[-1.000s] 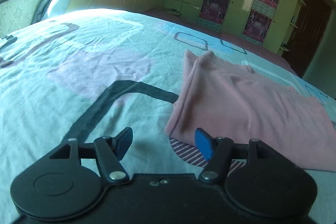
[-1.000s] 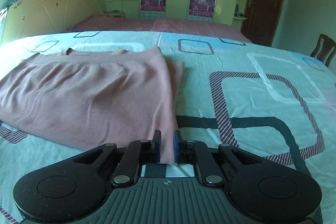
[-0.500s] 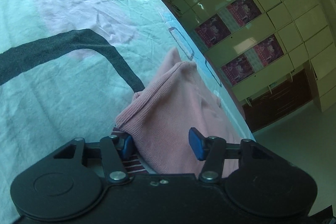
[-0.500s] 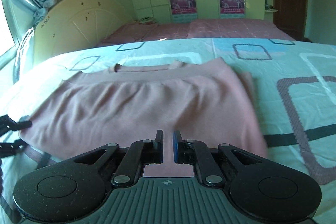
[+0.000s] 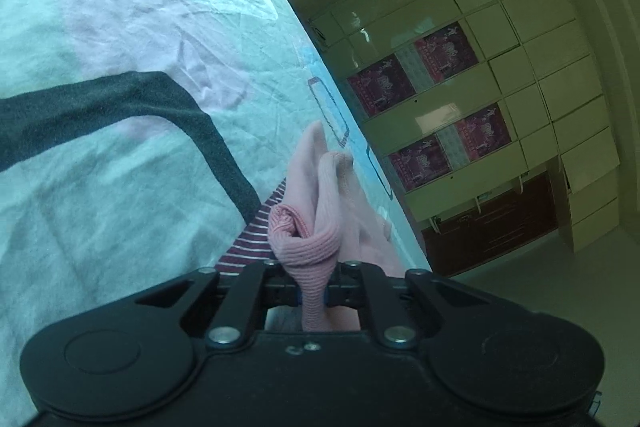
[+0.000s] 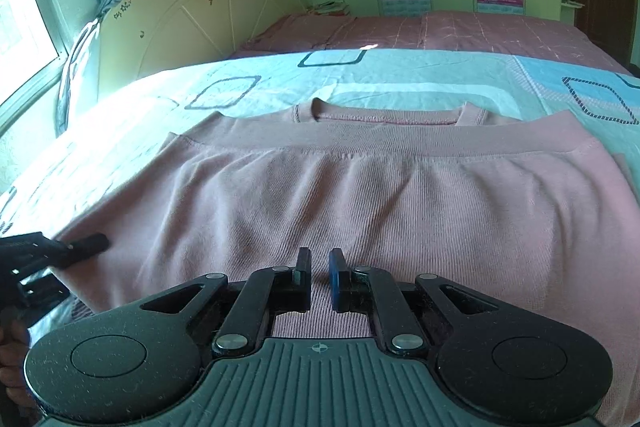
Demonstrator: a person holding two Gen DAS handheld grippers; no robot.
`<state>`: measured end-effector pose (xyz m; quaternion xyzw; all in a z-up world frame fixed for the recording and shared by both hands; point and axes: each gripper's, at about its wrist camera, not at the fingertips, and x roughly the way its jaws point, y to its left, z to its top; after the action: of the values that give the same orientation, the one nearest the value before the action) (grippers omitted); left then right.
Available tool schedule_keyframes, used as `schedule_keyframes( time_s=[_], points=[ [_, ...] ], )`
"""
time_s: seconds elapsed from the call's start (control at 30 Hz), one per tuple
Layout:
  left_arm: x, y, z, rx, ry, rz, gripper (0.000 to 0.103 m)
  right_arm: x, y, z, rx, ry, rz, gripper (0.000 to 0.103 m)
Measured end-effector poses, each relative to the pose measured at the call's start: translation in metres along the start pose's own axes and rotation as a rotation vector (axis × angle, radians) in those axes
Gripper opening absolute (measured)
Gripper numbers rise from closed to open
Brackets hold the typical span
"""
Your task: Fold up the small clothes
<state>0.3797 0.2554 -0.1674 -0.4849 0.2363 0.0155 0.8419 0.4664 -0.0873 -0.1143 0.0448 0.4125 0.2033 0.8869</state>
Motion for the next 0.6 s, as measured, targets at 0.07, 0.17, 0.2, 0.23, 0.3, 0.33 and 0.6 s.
schedule_keyframes(
  time_s=[0.07, 0.17, 0.2, 0.23, 0.3, 0.33, 0.6],
  points=[
    [0.002, 0.004, -0.002, -0.005, 0.010, 0.024, 0.007, 0.007, -0.002, -0.004, 0.014, 0.004, -0.005, 0.008],
    [0.008, 0.015, -0.004, -0.051, 0.028, 0.041, 0.012, 0.008, -0.001, -0.002, 0.014, 0.013, -0.014, 0.008],
    [0.008, 0.017, -0.004, -0.066, 0.023, 0.035, 0.013, 0.007, -0.001, -0.002, 0.008, 0.014, -0.015, 0.008],
    [0.010, 0.017, -0.004, -0.074, 0.019, 0.034, 0.015, 0.008, -0.001, -0.003, 0.005, 0.013, -0.013, 0.008],
    [0.012, 0.014, -0.003, -0.068, 0.017, 0.044, 0.018, 0.009, -0.001, -0.004, -0.005, 0.009, -0.009, 0.008],
    [0.012, 0.012, -0.004, -0.066, 0.014, 0.048, 0.019, 0.008, -0.001, -0.005, -0.019, 0.004, -0.010, 0.008],
    [0.026, -0.014, -0.002, 0.041, 0.020, 0.150, 0.007, 0.009, -0.015, -0.006, -0.027, -0.009, 0.071, 0.008]
  ],
)
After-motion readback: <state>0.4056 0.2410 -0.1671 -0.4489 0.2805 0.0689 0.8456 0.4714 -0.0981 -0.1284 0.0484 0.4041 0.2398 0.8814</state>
